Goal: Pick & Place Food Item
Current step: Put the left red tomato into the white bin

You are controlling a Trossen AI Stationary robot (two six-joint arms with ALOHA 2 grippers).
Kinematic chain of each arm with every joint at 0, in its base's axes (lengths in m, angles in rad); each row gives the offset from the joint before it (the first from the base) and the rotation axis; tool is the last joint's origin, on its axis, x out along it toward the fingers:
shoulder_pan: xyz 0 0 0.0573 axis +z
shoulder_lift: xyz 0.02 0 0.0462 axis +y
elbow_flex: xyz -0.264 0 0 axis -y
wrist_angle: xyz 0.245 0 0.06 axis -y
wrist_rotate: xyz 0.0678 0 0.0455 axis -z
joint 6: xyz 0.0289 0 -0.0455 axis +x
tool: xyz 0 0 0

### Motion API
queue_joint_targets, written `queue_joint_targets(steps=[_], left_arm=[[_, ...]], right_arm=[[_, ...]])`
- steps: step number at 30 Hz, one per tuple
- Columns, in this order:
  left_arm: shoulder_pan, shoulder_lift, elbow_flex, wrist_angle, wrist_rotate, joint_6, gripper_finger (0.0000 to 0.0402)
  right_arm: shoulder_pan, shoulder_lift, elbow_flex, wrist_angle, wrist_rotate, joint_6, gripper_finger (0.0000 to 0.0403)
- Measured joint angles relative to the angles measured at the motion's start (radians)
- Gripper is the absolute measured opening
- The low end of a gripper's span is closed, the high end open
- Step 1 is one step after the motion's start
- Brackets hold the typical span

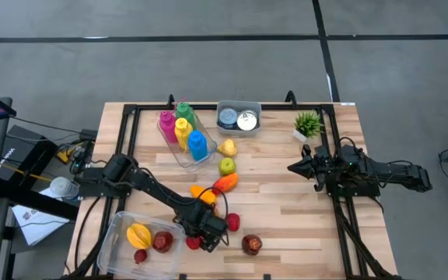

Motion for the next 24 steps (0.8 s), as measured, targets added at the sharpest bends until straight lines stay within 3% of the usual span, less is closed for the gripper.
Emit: queue_joint_targets(steps=[15, 24], left_arm=[[0.072, -0.004, -0.002, 0.098, 0.033, -0.063, 0.0291], [0.118, -0.151, -0.002, 0.168, 0.018, -0.039, 0.0292]], right_arm=[[0.000, 0.000, 0.000, 0.000, 0.000, 0.000, 0.0012], [0.000, 0.000, 0.000, 0.001, 0.000, 0.000, 0.0012]])
